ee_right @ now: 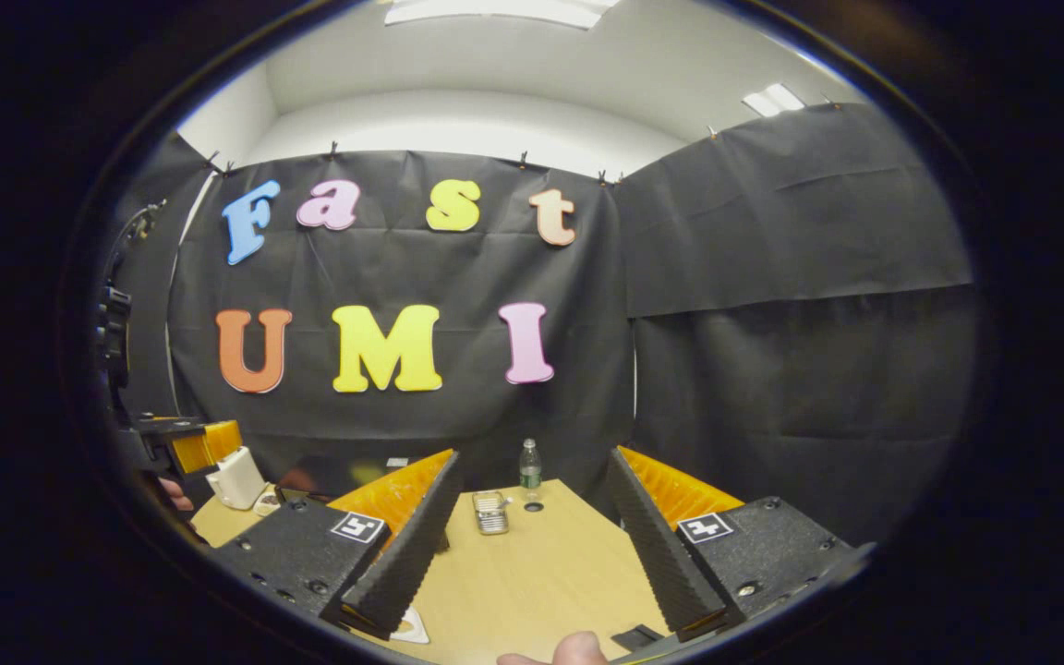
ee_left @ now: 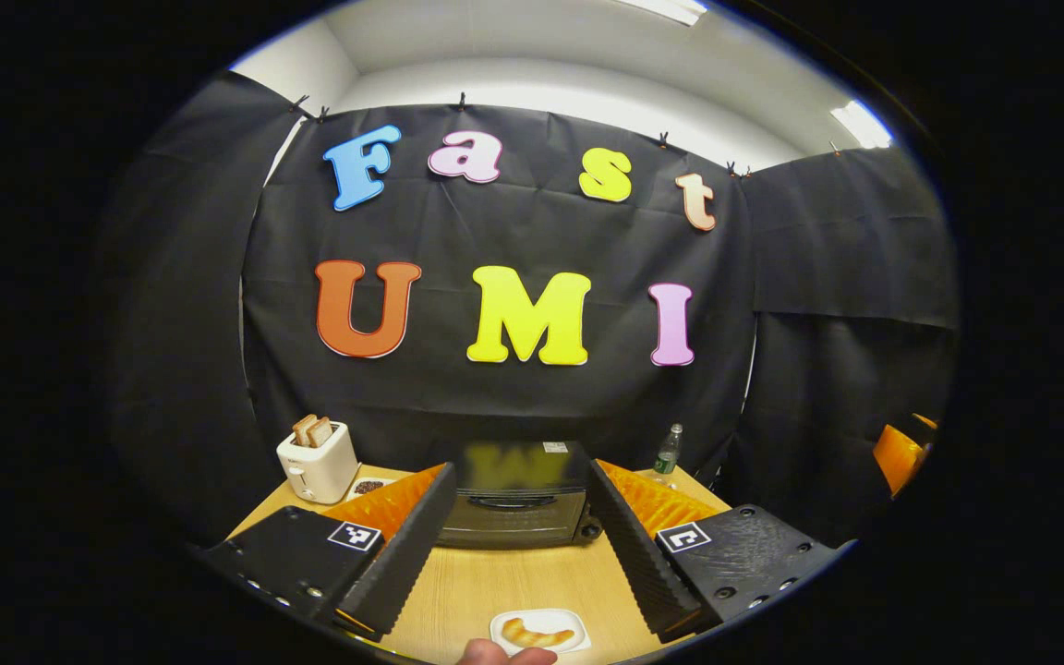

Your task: Open the electric oven with the left hand, put the food in, and close the electric oven.

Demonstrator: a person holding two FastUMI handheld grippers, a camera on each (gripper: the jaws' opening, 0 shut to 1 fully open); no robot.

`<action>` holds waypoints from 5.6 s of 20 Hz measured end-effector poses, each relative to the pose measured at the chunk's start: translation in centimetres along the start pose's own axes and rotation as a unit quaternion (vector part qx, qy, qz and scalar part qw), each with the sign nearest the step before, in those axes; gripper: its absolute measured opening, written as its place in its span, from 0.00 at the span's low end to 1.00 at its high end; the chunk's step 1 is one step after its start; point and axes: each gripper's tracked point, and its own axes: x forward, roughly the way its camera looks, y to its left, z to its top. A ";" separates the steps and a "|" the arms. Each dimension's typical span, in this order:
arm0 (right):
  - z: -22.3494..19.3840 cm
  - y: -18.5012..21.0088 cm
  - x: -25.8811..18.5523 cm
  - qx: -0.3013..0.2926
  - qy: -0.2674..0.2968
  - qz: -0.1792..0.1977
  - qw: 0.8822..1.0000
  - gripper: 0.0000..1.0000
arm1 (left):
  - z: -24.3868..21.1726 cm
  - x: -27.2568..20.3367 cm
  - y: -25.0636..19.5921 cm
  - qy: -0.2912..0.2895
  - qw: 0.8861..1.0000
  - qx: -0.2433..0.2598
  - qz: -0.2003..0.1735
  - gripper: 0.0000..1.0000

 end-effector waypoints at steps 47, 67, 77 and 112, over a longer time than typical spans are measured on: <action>-10.5 -1.4 5.7 -0.025 0.143 -0.003 0.989 1.00 | -23.9 14.2 -3.5 0.258 0.963 -0.076 0.027 0.93; -10.5 -2.8 4.9 -0.025 0.154 -0.004 0.988 1.00 | -18.3 22.4 -0.9 0.188 0.978 -0.010 0.092 0.97; -10.5 -1.6 4.4 -0.015 0.150 0.023 0.988 1.00 | -21.8 14.4 -2.2 0.238 0.966 -0.045 0.090 0.96; -35.2 20.0 -2.6 -0.192 0.368 0.479 0.774 1.00 | -20.2 -4.0 8.4 0.253 0.958 -0.036 0.128 0.93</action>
